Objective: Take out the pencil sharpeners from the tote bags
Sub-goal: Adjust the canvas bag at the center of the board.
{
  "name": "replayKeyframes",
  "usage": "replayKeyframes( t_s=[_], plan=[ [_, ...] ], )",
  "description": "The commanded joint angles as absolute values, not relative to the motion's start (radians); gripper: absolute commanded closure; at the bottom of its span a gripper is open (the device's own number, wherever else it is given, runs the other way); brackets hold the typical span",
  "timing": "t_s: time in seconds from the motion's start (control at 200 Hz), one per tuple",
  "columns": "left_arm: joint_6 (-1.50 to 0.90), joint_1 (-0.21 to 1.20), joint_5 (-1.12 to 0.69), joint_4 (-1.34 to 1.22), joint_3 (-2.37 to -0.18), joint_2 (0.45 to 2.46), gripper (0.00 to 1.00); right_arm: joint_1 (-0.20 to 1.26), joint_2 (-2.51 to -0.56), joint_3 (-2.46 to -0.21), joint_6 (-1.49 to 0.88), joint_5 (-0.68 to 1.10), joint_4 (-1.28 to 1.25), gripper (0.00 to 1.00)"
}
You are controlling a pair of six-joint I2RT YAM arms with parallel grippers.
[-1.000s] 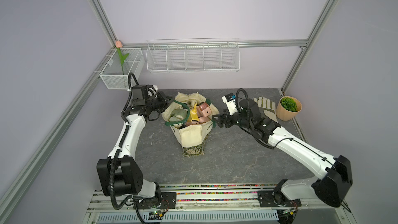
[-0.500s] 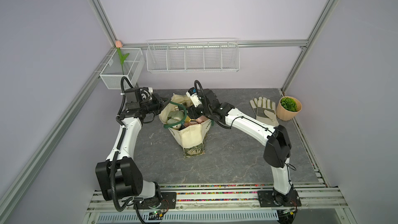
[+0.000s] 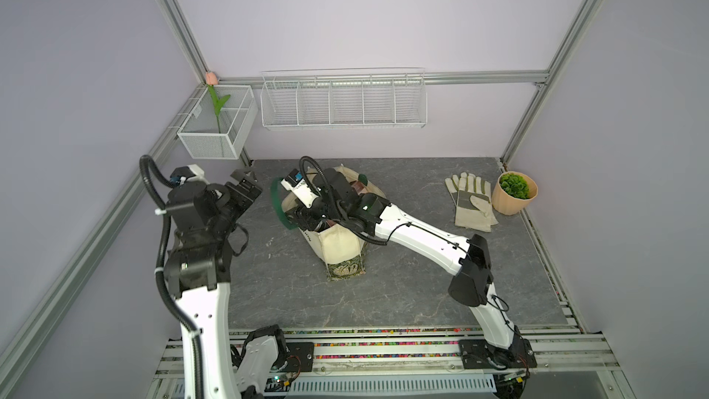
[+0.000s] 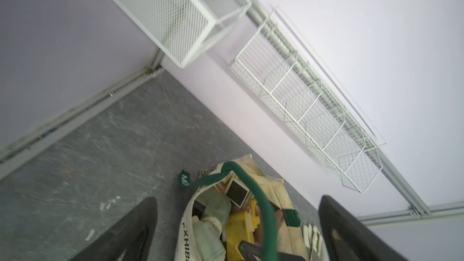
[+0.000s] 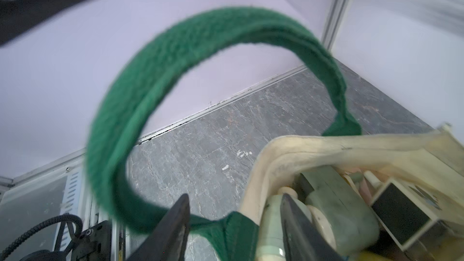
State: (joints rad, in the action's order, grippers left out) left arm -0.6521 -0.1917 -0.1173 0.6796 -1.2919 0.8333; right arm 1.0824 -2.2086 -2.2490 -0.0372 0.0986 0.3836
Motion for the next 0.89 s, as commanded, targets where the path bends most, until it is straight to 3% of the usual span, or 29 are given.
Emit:
replayKeyframes(
  t_s=[0.0,0.11,0.245,0.64,0.89],
  plan=[
    [-0.62,-0.196,0.105,0.753,-1.253,0.761,0.0,1.121,-2.295,-2.334,0.091,0.126,0.451,0.4],
    [-0.616,-0.195,0.154,0.735,-1.222,0.662,0.0,1.147,-2.356,-2.418,0.178,0.121,0.519,0.36],
    [-0.632,-0.196,0.044,0.703,-1.161,0.671,0.0,1.146,-2.318,-2.386,0.175,0.058,0.511,0.34],
    [-0.714,-0.195,-0.325,0.521,-0.964,0.905,0.04,1.015,-1.858,-1.872,0.101,-0.153,0.438,0.16],
    [-0.694,-0.118,-0.319,0.478,-0.939,1.034,0.09,0.802,-1.63,-1.541,-0.074,-0.156,0.391,0.06]
  ],
)
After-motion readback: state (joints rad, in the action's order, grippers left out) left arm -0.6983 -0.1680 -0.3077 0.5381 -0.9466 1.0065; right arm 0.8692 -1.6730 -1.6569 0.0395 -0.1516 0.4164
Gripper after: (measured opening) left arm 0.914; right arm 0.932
